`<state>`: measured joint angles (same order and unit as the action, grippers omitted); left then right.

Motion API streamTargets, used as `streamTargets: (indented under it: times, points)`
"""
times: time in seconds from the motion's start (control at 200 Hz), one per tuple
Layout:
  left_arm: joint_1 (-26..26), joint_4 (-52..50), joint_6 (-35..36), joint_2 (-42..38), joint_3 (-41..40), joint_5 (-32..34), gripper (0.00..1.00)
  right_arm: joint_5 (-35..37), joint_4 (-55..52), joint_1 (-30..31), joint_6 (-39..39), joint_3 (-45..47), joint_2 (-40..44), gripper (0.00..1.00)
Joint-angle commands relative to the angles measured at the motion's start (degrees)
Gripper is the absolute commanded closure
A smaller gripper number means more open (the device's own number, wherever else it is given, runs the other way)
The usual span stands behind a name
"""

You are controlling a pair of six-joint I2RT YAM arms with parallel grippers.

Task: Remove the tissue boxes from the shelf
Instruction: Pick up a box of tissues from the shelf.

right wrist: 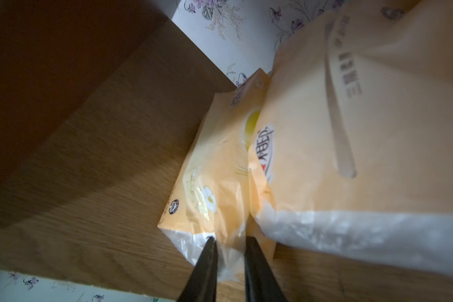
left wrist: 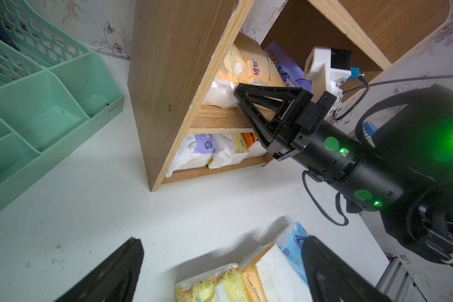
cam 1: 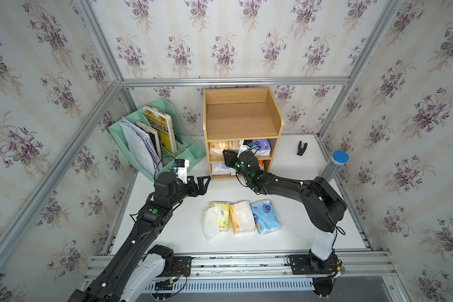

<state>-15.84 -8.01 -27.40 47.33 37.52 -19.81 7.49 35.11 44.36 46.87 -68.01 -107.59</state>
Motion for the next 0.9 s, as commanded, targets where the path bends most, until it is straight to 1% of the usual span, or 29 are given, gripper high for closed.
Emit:
streamTargets:
  times: [0.0, 0.185, 0.315, 0.36, 0.385, 0.505, 0.719, 0.899]
  points:
    - [0.02, -1.90, 0.53, -0.56, 0.42, 0.79, 0.01, -2.77, -1.27, 0.06, -1.03, -0.46, 1.48, 0.86]
    - [0.04, -3.41, -0.72, -1.52, 1.01, 0.39, 0.01, -5.14, -4.23, 0.16, -1.84, 0.59, 4.27, 0.96]
    - [0.02, -4.69, -1.84, -1.65, 1.54, -0.40, 0.01, -7.75, -6.17, 0.36, -3.98, 2.07, 5.71, 0.99]
    - [0.02, -5.60, -2.00, -1.59, 2.06, -0.40, 0.01, -8.31, -8.01, 0.52, -4.54, 2.16, 6.18, 1.00]
    - [-0.06, -6.02, -2.24, -1.63, 2.33, -1.97, 0.01, -8.57, -8.78, 0.60, -4.99, 2.45, 6.57, 1.00]
    - [-0.06, -6.88, -3.68, -2.67, 2.36, -2.55, 0.01, -8.72, -9.27, 0.91, -5.99, 5.90, 9.69, 1.00]
    - [-0.35, -6.94, -6.38, -4.61, 1.41, -2.81, 0.01, -10.51, -10.26, 1.42, -7.16, 12.59, 15.93, 1.00]
    - [-1.69, -6.02, -8.92, -5.86, -0.45, -1.74, 0.01, -10.25, -12.50, 3.03, -8.85, 19.11, 22.09, 1.00]
